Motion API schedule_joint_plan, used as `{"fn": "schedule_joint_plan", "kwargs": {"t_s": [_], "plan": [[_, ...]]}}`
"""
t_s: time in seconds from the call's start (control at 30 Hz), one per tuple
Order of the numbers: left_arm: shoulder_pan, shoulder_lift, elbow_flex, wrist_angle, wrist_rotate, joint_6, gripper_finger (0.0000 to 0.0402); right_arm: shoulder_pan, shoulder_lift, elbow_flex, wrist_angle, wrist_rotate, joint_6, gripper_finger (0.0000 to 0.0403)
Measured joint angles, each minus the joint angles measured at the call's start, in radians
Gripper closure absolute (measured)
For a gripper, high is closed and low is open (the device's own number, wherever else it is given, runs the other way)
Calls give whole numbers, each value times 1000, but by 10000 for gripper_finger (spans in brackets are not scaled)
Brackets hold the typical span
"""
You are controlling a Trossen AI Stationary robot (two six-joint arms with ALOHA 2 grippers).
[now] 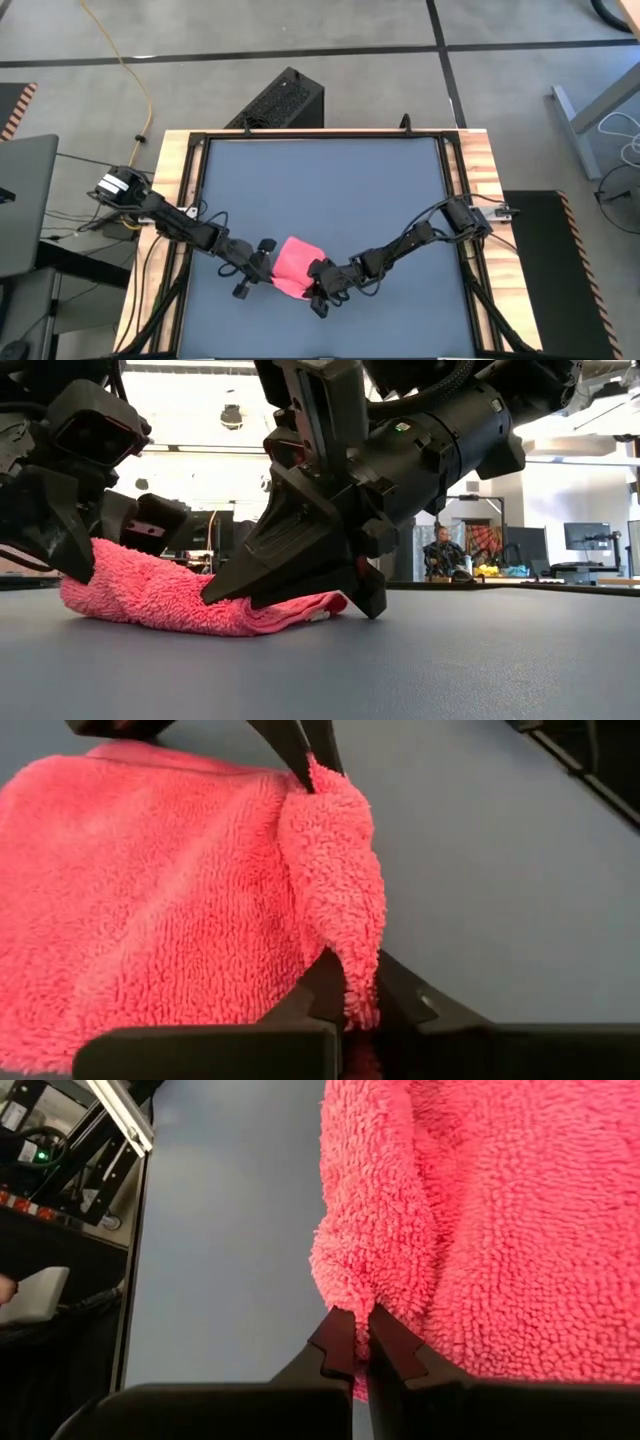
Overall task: Roll towel into tight, uniform cylinder
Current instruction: Roll the red towel
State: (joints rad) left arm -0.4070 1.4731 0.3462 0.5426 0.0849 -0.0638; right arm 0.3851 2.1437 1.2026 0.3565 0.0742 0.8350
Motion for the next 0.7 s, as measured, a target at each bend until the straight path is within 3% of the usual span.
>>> {"fn": "schedule_joint_plan", "kwargs": {"t_s": [0.27, 0.5, 0.7], "plan": [[66, -1, 2, -14, 120, -168, 399, 5, -47, -3, -76, 5, 49, 375], [137, 0, 3, -35, 210, -316, 400, 11, -64, -3, -99, 8, 32, 335], [171, 0, 2, -74, 226, -381, 401, 11, -65, -3, -122, 0, 32, 301]]}}
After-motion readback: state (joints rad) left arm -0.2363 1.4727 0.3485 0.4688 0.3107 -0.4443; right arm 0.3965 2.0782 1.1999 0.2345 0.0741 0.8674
